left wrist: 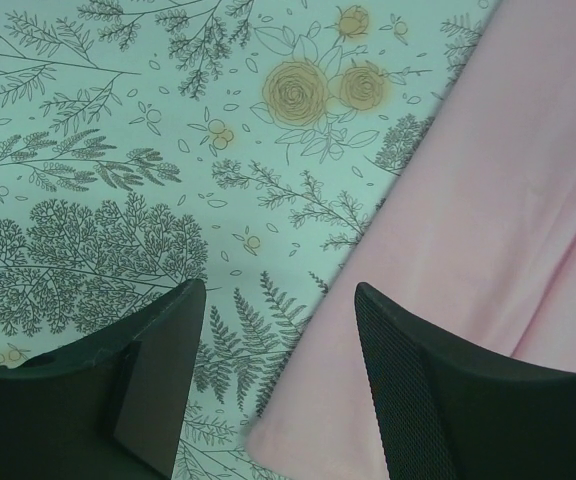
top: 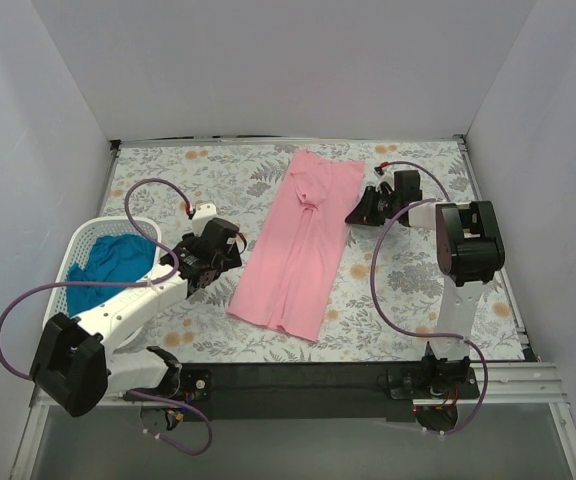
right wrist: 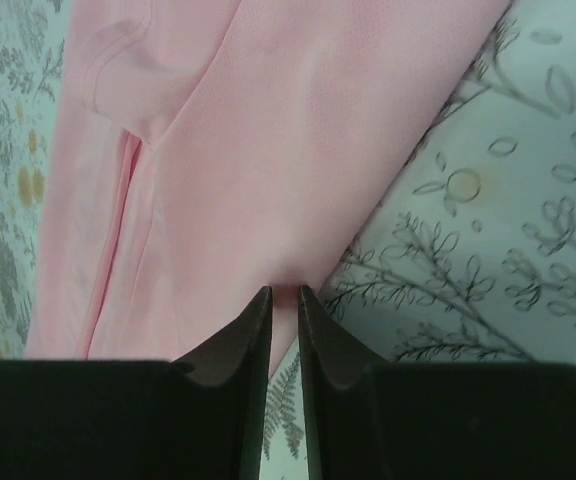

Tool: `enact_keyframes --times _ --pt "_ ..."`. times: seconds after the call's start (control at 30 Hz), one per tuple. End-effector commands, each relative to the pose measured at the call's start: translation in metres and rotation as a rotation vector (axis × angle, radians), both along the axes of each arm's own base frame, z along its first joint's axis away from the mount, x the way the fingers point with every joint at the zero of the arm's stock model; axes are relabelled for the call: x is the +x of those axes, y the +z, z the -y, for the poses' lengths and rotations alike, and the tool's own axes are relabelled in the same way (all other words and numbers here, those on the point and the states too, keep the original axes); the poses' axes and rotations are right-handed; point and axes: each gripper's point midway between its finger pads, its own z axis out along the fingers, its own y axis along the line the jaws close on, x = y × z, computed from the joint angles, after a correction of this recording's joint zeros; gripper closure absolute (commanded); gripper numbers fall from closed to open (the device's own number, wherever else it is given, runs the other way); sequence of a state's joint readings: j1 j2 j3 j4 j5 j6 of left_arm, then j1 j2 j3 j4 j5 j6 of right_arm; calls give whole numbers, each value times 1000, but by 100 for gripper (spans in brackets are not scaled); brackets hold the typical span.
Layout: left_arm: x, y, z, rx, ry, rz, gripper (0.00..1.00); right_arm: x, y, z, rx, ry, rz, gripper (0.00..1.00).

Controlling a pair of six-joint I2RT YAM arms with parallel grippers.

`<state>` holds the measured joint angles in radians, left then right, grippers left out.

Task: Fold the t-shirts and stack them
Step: Fold the tshirt

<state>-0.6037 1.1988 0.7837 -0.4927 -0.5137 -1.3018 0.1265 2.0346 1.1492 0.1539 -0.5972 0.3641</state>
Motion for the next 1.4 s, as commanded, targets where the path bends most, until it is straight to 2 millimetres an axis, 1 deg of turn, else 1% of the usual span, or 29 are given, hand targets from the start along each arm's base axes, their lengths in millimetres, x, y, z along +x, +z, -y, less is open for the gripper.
enact_keyframes --times 0.0,0.1,0.13,0.17,0.23,0.27,0.33,0.37,0.4,0.47,0.5,0.57,0.6,0.63,0.67,0.7,0.73,0.77,0.8,0.83,0.87,0.9,0.93,0.97,1.0,1.07,1.17,1.3,1.37 --pt "3 -2 -13 49 32 14 40 32 -14 25 -75 -66 39 77" --pt "3 -6 -8 24 19 -14 40 44 -22 37 -139 -70 30 77" --pt "3 -7 -6 11 9 -21 40 58 -14 40 -163 -78 61 77" --pt "3 -8 -2 -9 -3 -31 40 64 -11 43 -180 -81 70 77" --pt "2 -11 1 -18 -16 -48 40 65 -11 48 -216 -79 54 77" --pt "1 -13 4 -28 -27 -58 40 71 -2 48 -221 -82 71 77" --pt "0 -16 7 -34 -40 -74 39 67 16 50 -228 -84 86 76" --pt "-2 -18 10 -44 -53 -84 39 58 16 50 -232 -82 75 75" --pt "-2 -19 11 -47 -56 -90 39 53 36 47 -237 -81 110 75" --pt "-3 -22 12 -47 -66 -103 38 39 44 49 -270 -103 110 69" --pt "-4 -23 14 -51 -72 -110 37 17 48 46 -281 -102 84 68" --pt "-5 -26 16 -56 -82 -124 37 -7 46 47 -319 -116 47 64" --pt "-6 -27 17 -59 -88 -132 37 -38 44 40 -337 -99 5 62" --pt "-8 -29 20 -70 -99 -142 37 -54 39 41 -376 -106 -14 57" --pt "-9 -30 21 -75 -105 -149 37 -69 37 38 -397 -100 -26 55" --pt "-10 -32 21 -74 -106 -159 37 -104 31 31 -418 -78 -65 54" --pt "-11 -33 22 -77 -110 -164 37 -118 28 32 -452 -92 -73 53" --pt "-11 -34 22 -74 -109 -168 37 -130 37 30 -447 -100 -52 53" --pt "-12 -35 21 -69 -108 -171 37 -150 32 23 -447 -93 -79 52" --pt "-12 -36 20 -68 -106 -173 37 -172 18 28 -479 -96 -110 52" --pt "-13 -36 19 -64 -104 -174 37 -183 15 28 -485 -96 -116 52" --pt "-13 -36 20 -63 -104 -173 37 -196 21 19 -468 -86 -102 53" --pt "-12 -36 20 -66 -103 -173 37 -211 14 20 -471 -74 -124 53" --pt "-13 -37 19 -63 -101 -176 37 -218 20 16 -454 -69 -110 53" --pt "-14 -37 19 -62 -103 -176 37 -224 20 14 -460 -83 -105 53" --pt "-14 -39 18 -58 -101 -181 37 -236 20 13 -452 -83 -107 53" --pt "-13 -39 18 -54 -101 -183 37 -252 15 2 -435 -51 -135 53" --pt "-14 -40 17 -46 -98 -185 37 -254 15 -7 -439 -39 -137 53" --pt "-13 -41 16 -41 -95 -186 37 -253 13 -8 -457 -38 -142 54"
